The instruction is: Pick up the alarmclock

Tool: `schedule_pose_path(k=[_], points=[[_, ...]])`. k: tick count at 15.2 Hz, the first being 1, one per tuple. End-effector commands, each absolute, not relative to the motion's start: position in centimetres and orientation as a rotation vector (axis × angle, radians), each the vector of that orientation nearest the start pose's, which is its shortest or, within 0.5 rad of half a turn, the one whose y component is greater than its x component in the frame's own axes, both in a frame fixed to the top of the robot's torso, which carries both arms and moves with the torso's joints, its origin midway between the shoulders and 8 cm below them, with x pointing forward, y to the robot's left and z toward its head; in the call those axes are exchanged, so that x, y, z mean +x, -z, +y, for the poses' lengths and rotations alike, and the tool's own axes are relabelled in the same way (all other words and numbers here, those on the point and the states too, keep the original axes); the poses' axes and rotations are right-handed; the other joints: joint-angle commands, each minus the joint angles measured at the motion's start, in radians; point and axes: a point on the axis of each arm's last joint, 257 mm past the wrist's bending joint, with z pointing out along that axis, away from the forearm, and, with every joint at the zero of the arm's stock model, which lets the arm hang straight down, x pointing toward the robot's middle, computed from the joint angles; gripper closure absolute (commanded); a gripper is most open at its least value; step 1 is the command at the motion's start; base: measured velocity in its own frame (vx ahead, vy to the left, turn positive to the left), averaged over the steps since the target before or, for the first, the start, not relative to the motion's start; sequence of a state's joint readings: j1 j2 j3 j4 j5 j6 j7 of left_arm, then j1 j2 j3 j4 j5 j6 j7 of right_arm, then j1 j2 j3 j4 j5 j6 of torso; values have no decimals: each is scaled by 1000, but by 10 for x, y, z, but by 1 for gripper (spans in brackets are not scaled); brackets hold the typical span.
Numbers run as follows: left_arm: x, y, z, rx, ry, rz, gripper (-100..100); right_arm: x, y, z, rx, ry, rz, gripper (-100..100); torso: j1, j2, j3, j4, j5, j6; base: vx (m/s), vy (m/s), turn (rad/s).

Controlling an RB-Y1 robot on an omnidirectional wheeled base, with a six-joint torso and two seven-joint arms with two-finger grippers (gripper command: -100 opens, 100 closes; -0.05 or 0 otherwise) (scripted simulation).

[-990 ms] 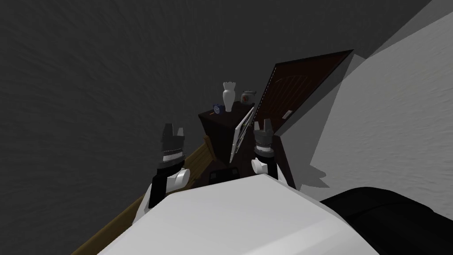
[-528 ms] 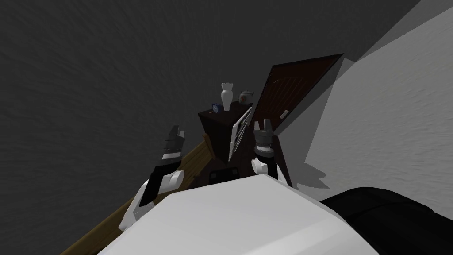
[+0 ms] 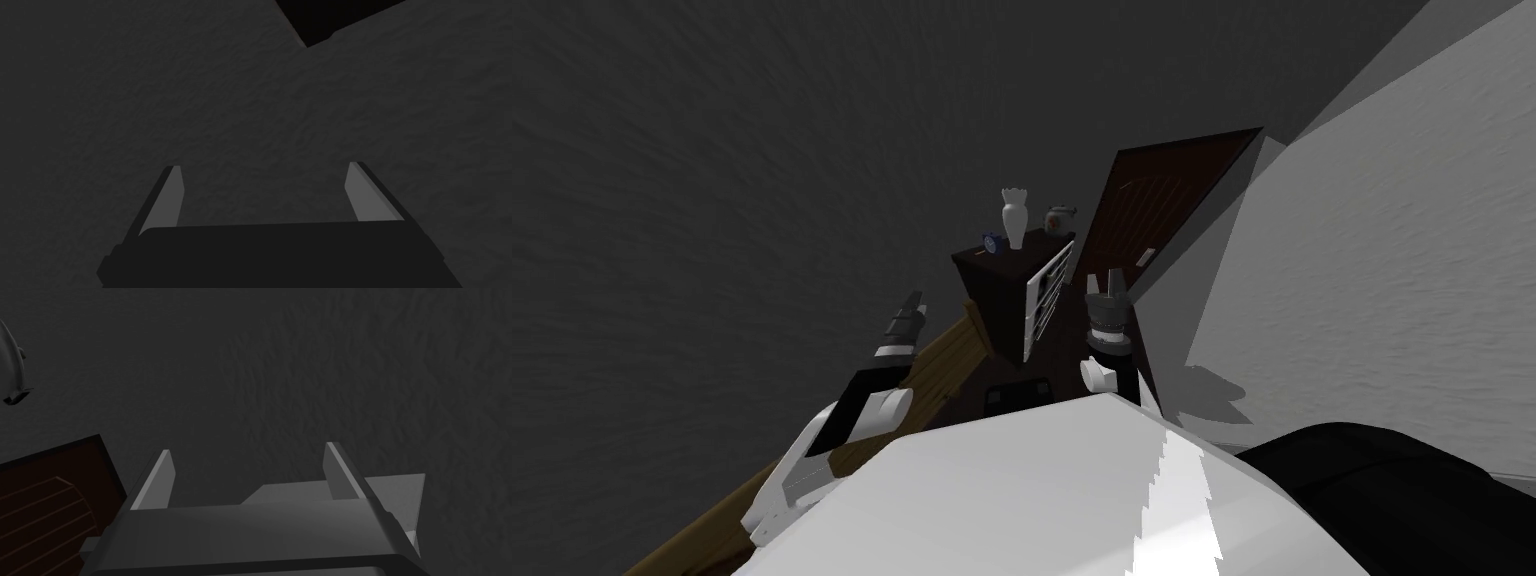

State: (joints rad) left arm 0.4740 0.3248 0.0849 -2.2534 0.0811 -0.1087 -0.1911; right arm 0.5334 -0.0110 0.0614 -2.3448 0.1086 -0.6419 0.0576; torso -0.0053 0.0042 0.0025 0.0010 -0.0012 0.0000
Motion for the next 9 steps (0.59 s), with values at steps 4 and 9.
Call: schedule_pose_path(k=[4, 9], points=[[413, 81, 358, -697, 819, 1244, -100, 306, -65, -239, 427, -1272, 572, 0, 0, -2, -1, 0, 0, 0, -38, -82, -50], [418, 101, 387, -731, 719, 1336, -100, 306, -65, -239, 427, -1272, 572, 0, 1, -2, -1, 0, 0, 0, -30, -70, -49]])
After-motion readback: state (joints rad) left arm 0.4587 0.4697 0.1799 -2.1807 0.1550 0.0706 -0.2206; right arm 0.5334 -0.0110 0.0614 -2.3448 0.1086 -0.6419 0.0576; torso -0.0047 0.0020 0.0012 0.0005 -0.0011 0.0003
